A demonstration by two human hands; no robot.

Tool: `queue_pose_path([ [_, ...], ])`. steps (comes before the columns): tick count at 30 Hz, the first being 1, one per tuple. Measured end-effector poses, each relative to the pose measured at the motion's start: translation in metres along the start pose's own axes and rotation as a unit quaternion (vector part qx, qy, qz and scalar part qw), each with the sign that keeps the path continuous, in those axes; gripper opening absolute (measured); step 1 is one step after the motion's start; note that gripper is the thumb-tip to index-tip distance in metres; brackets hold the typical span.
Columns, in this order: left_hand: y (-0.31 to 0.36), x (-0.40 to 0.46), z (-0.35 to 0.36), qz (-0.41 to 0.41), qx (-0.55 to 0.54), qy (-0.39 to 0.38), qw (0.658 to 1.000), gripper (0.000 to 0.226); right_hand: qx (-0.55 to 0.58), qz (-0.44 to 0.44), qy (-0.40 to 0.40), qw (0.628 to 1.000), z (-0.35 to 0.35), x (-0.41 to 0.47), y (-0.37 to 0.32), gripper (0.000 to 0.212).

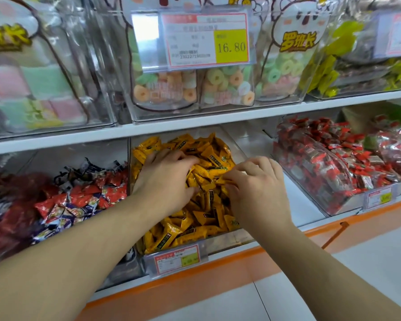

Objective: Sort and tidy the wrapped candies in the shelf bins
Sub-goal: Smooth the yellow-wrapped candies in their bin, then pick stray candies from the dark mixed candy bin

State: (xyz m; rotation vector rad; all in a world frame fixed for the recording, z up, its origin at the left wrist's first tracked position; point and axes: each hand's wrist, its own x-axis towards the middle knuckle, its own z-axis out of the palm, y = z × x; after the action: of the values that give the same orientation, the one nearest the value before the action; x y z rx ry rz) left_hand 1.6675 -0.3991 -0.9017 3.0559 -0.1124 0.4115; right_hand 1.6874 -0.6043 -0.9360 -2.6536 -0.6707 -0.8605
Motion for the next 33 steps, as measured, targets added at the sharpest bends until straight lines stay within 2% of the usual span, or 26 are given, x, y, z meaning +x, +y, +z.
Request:
queue_pose_path([
  [14,-0.007,0.000,-0.010,-0.018,-0.017,-0.020,1.000,0.069,0.068,0.003,-0.023,0.997,-0.002,0.000,0.010,0.014],
  [16,-0.005,-0.001,-0.007,-0.013,-0.021,-0.027,0.999,0.073,0.099,0.020,-0.022,0.995,-0.006,0.000,0.007,0.024],
  [19,0.005,-0.008,-0.003,0.007,-0.082,-0.078,0.994,0.088,0.182,0.088,-0.042,0.978,-0.018,0.003,0.001,0.050],
  [23,0.014,-0.022,0.001,0.030,-0.108,-0.143,0.983,0.089,0.189,0.123,-0.065,0.972,-0.031,0.002,-0.007,0.056],
  [27,0.019,-0.035,-0.011,0.017,-0.165,-0.095,0.982,0.088,0.180,0.122,-0.074,0.973,-0.046,-0.007,-0.015,0.055],
  [33,0.007,-0.093,-0.038,0.036,-0.182,-0.025,0.982,0.071,0.165,0.140,-0.098,0.971,-0.070,-0.015,-0.041,0.051],
])
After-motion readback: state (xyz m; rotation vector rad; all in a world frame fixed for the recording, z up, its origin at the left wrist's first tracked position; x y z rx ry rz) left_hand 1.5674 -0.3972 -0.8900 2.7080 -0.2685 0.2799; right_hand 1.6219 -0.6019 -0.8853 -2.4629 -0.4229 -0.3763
